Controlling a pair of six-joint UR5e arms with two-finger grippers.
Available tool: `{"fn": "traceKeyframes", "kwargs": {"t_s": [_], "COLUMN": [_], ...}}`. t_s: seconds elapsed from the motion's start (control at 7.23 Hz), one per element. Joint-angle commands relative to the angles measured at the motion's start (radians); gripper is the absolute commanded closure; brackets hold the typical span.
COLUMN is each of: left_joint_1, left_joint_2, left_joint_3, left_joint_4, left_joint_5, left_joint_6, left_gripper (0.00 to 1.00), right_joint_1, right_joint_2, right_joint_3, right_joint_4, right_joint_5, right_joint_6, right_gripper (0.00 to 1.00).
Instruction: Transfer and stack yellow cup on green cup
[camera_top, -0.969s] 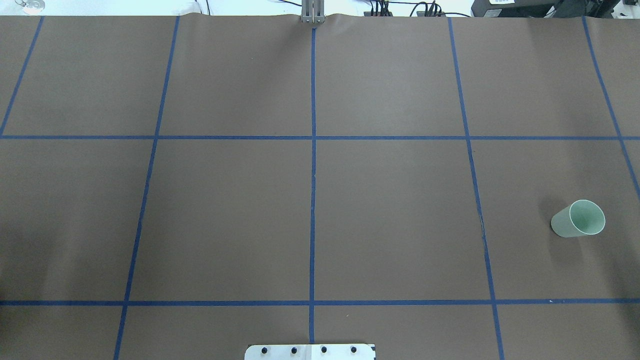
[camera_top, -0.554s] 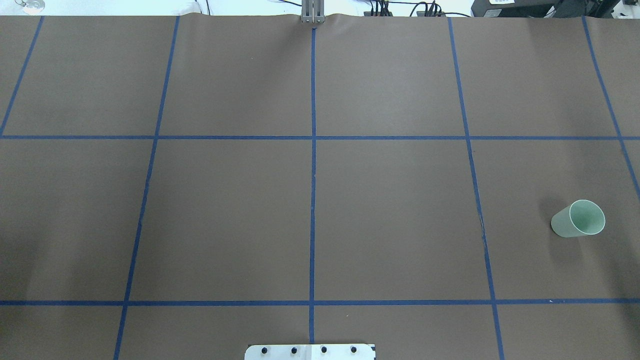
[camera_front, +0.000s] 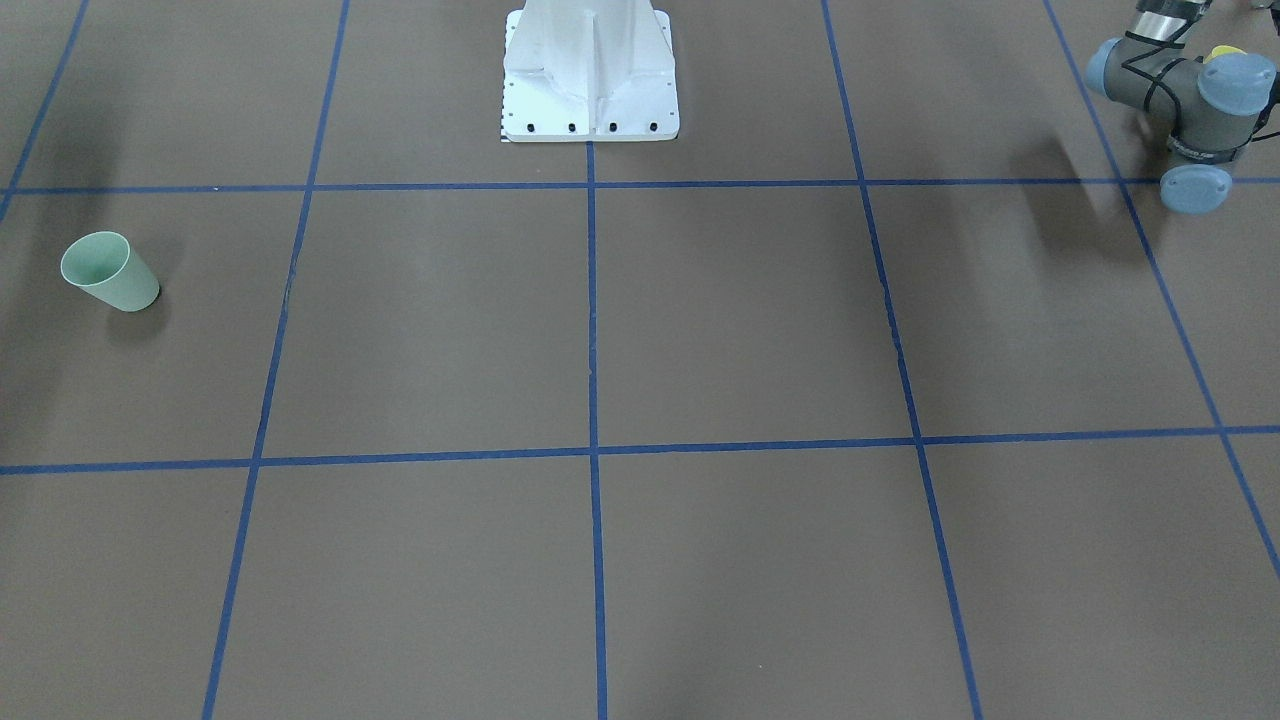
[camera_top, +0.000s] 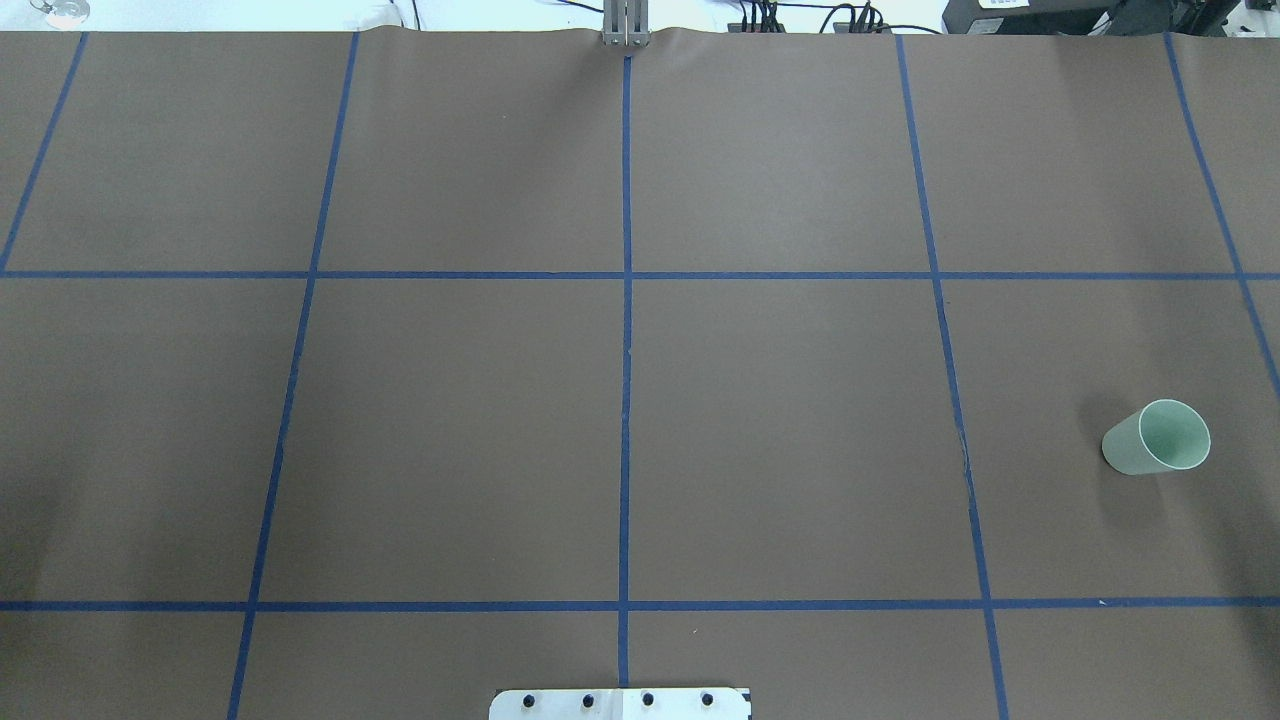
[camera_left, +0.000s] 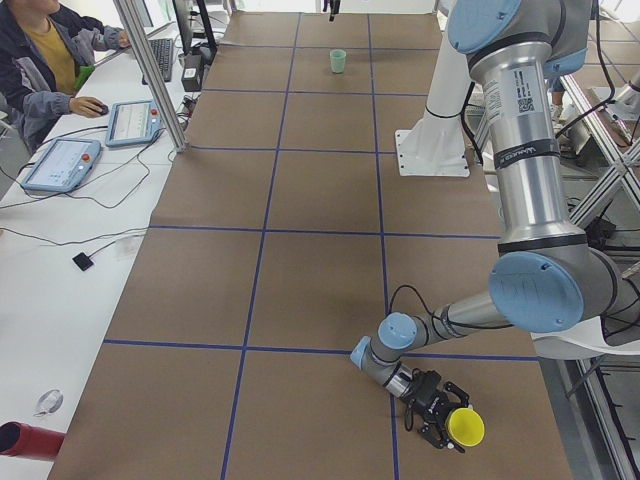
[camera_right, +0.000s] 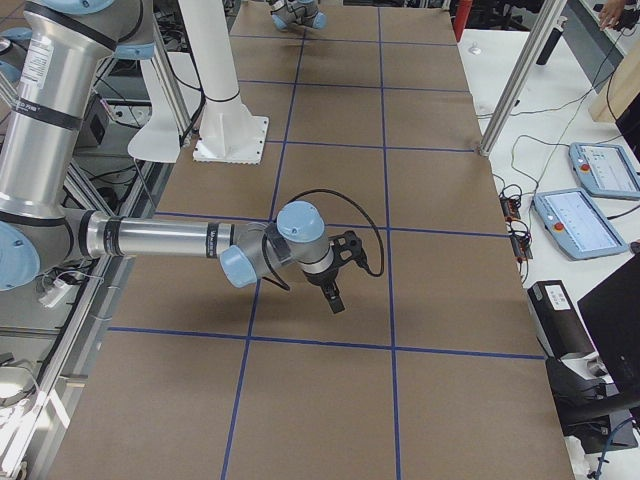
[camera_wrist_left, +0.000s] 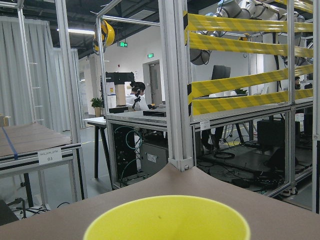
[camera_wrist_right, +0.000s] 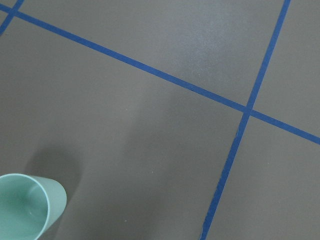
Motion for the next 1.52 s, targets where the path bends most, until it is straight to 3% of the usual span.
{"fn": "traceKeyframes", "kwargs": {"t_s": [0.0,0.28,0.55,0.83,1.38], "left_joint_1": [0.0,-0.002,-0.002,-0.02,-0.17], "left_joint_2": [-0.003,0.015,0.097,0.092,0.034], "left_joint_3": [-0.002,-0.084,-0.22,-0.224,-0.222], "left_joint_4": [-0.006,0.001,0.014,0.034,-0.037], "left_joint_5": [0.007,0.056,0.189,0.362,0.778], "left_joint_6": [0.009,0.066,0.11,0.172,0.322], "left_gripper": [0.83,0.87,0.87,0.87,0.87], "right_joint_1": [0.0,0.0,0.0,0.0,0.0], "right_joint_2": [0.0,0.0,0.002,0.008,0.025], "right_joint_3": [-0.001,-0.001,-0.001,-0.001,-0.001], "right_joint_4": [0.0,-0.002,-0.002,-0.002,-0.002], "right_joint_5": [0.0,0.0,0.003,0.005,0.003], "right_joint_6": [0.0,0.003,0.012,0.017,0.017], "right_gripper": [0.0,0.0,0.0,0.0,0.0]}}
